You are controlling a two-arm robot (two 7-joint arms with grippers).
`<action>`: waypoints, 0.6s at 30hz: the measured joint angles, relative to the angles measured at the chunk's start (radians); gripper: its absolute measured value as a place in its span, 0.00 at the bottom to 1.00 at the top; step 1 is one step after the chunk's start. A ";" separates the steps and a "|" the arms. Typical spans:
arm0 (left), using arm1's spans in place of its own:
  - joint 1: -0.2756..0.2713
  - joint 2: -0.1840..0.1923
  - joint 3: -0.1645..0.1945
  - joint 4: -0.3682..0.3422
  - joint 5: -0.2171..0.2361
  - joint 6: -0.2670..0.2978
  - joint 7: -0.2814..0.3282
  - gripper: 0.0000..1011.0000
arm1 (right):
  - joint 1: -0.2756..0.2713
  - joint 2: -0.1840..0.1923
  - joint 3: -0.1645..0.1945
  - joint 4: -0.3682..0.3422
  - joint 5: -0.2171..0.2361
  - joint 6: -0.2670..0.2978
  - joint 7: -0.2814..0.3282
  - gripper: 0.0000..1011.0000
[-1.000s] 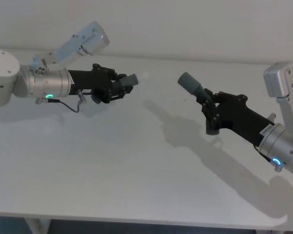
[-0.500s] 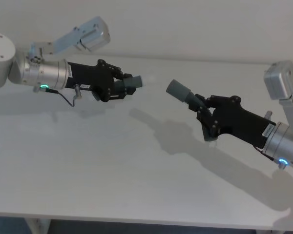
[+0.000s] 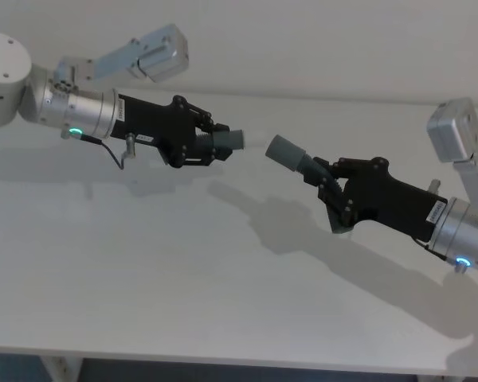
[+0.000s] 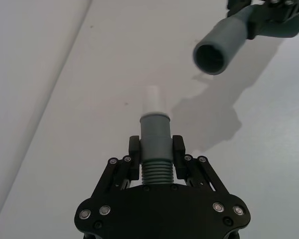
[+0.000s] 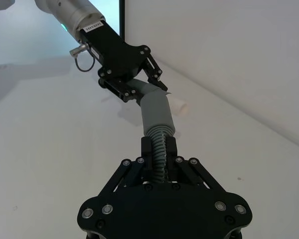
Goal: Use both hands to pick up one end of the pipe from the table, align the ends, and insert them.
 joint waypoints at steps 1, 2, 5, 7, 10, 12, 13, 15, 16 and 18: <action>-0.002 0.000 0.002 0.000 0.000 -0.002 -0.005 0.38 | 0.001 0.000 -0.001 0.001 0.000 0.000 0.000 0.15; -0.005 0.001 0.005 0.001 -0.001 -0.004 -0.012 0.38 | 0.003 0.001 -0.003 0.004 0.001 0.001 0.001 0.15; -0.009 0.002 0.011 0.001 -0.003 -0.008 -0.022 0.38 | 0.007 0.003 -0.008 0.011 0.003 0.002 0.002 0.15; -0.012 0.004 0.015 0.001 -0.004 -0.010 -0.030 0.38 | 0.008 0.005 -0.011 0.014 0.003 0.003 0.002 0.15; -0.017 0.006 0.020 0.002 -0.006 -0.012 -0.038 0.38 | 0.012 0.007 -0.015 0.021 0.004 0.005 0.002 0.15; -0.020 0.007 0.024 0.002 -0.008 -0.014 -0.044 0.38 | 0.013 0.008 -0.018 0.026 0.004 0.006 0.002 0.15; -0.021 0.007 0.025 0.003 -0.008 -0.015 -0.046 0.38 | 0.014 0.009 -0.019 0.028 0.004 0.006 0.002 0.15; -0.024 0.008 0.028 0.004 -0.009 -0.016 -0.050 0.38 | 0.016 0.010 -0.022 0.032 0.004 0.007 0.002 0.15; -0.024 0.008 0.029 0.004 -0.009 -0.016 -0.051 0.38 | 0.017 0.011 -0.024 0.036 0.004 0.007 0.001 0.15; -0.027 0.008 0.032 0.005 -0.011 -0.017 -0.054 0.38 | 0.017 0.012 -0.025 0.038 0.004 0.007 0.000 0.15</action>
